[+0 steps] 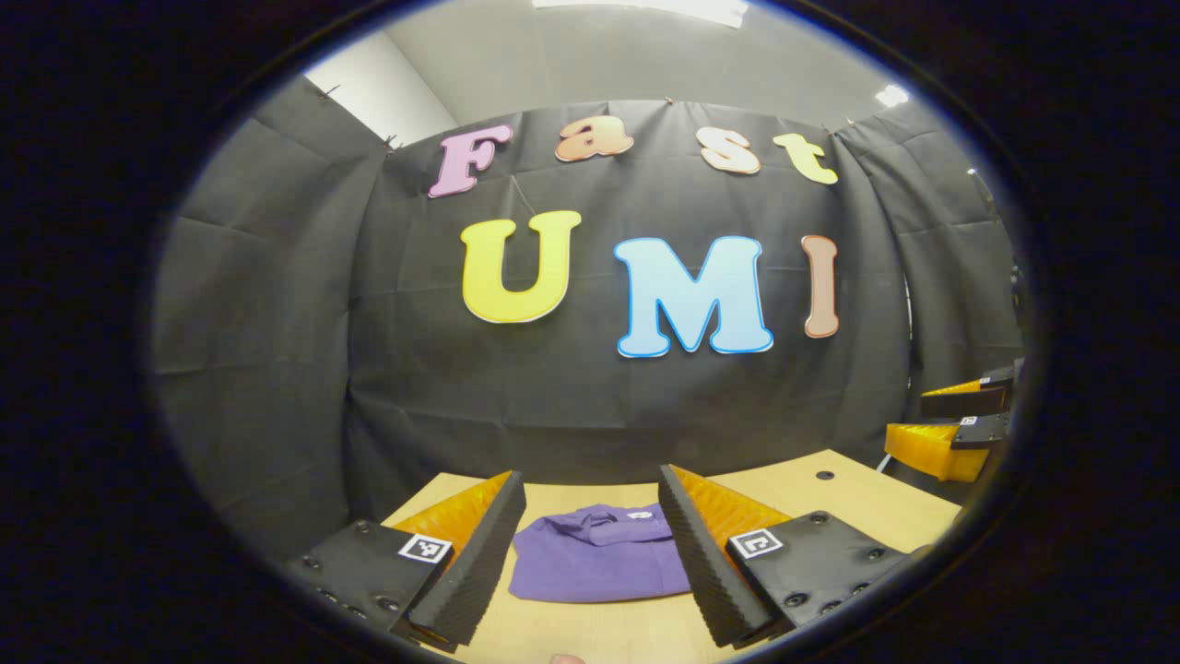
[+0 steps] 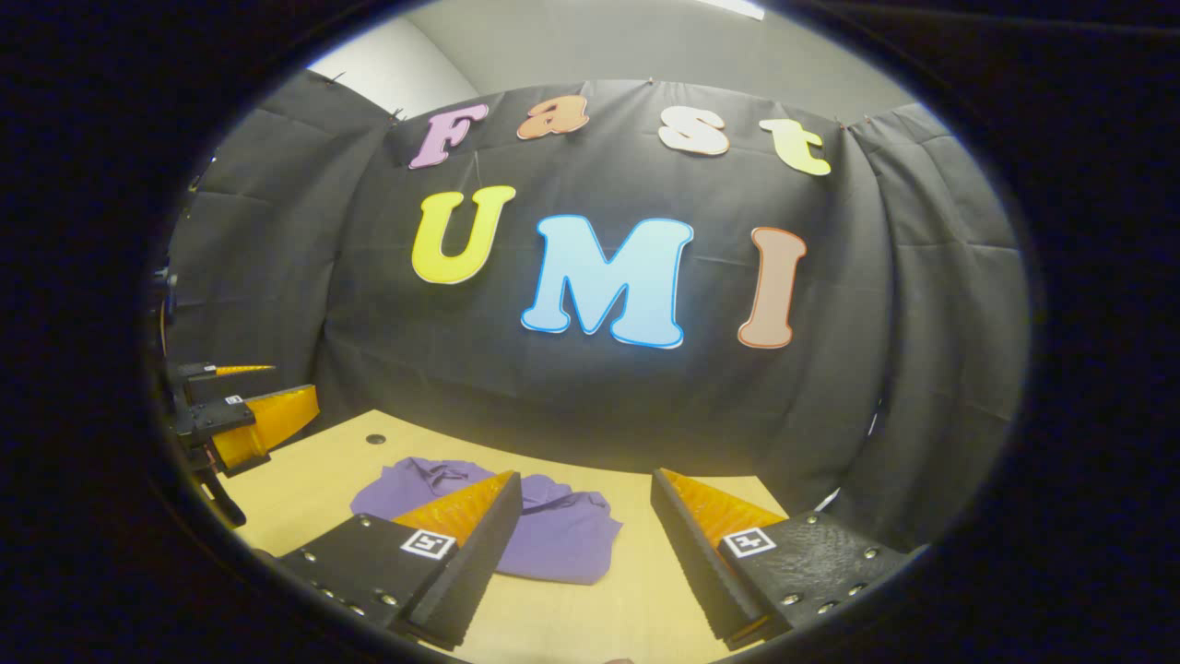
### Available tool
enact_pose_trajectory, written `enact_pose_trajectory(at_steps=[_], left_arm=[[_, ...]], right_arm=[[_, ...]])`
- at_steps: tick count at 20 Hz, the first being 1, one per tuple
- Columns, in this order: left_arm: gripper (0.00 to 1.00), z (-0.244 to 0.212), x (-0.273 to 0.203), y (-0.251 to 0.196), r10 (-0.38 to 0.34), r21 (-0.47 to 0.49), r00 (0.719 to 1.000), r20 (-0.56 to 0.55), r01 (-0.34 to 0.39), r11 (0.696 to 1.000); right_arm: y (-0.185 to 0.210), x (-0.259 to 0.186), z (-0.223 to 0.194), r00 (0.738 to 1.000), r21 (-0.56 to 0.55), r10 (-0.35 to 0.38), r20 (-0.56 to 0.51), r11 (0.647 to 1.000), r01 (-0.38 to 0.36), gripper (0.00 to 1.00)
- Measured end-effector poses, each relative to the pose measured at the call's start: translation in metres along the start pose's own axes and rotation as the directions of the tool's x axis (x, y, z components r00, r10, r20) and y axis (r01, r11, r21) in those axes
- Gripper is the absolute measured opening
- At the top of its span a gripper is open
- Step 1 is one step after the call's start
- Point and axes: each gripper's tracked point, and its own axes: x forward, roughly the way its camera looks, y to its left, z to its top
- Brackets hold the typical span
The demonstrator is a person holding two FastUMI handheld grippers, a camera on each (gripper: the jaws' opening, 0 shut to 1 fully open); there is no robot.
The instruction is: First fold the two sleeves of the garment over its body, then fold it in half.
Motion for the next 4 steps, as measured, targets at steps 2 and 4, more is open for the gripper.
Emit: enact_pose_trajectory(at_steps=[2, 4], left_arm=[[0.94, 0.0054, -0.0023, 0.0026, 0.014, -0.009, 1.000, 0.018, -0.014, 1.000], [0.94, 0.0079, 0.0005, 0.0012, 0.018, -0.023, 1.000, 0.017, -0.017, 1.000]], right_arm=[[-0.0014, 0.0007, 0.0008, 1.000, -0.016, 0.005, 0.005, 1.000, -0.005, 0.90], [-0.0065, 0.0015, -0.0009, 1.000, -0.039, -0.012, 0.004, 0.999, 0.012, 0.90]])
